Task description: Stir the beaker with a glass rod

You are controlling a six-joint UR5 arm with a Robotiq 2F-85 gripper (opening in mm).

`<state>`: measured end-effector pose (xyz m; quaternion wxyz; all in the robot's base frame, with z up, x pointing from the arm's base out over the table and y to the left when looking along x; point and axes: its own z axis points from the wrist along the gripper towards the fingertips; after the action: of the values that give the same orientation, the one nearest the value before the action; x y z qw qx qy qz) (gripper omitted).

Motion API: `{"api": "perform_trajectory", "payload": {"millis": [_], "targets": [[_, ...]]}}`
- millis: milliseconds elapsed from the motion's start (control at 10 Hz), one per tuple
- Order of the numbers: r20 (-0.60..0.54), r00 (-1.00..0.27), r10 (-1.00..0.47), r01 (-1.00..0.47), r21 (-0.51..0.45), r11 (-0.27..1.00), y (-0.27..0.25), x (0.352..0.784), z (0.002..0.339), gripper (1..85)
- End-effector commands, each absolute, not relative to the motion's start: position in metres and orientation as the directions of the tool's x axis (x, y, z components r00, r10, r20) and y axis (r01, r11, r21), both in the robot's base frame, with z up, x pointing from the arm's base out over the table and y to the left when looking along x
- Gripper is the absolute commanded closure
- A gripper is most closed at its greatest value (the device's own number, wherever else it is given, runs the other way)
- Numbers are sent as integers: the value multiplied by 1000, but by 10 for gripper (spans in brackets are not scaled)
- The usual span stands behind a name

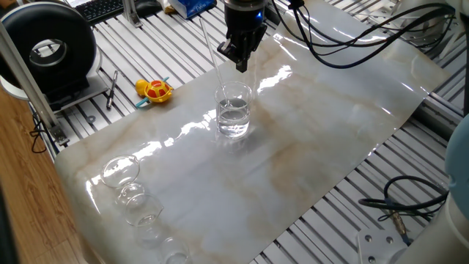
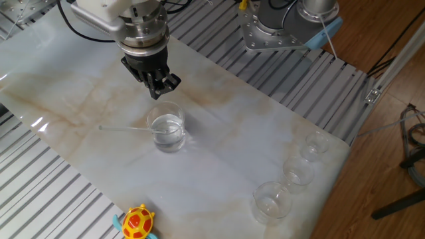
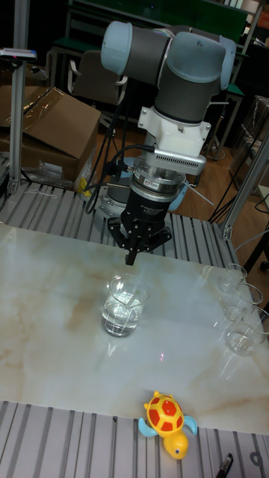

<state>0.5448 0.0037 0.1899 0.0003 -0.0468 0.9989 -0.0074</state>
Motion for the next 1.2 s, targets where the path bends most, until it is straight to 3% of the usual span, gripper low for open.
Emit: {"api": "perform_trajectory", "payload": {"millis": [0, 300, 1100], "targets": [[-1, -993, -114, -114, -16, 993, 3, 545, 192, 787], [5, -992, -128, -128, -29, 991, 3, 547, 195, 747], [23, -992, -121, -121, -27, 992, 1, 541, 193, 747]]}}
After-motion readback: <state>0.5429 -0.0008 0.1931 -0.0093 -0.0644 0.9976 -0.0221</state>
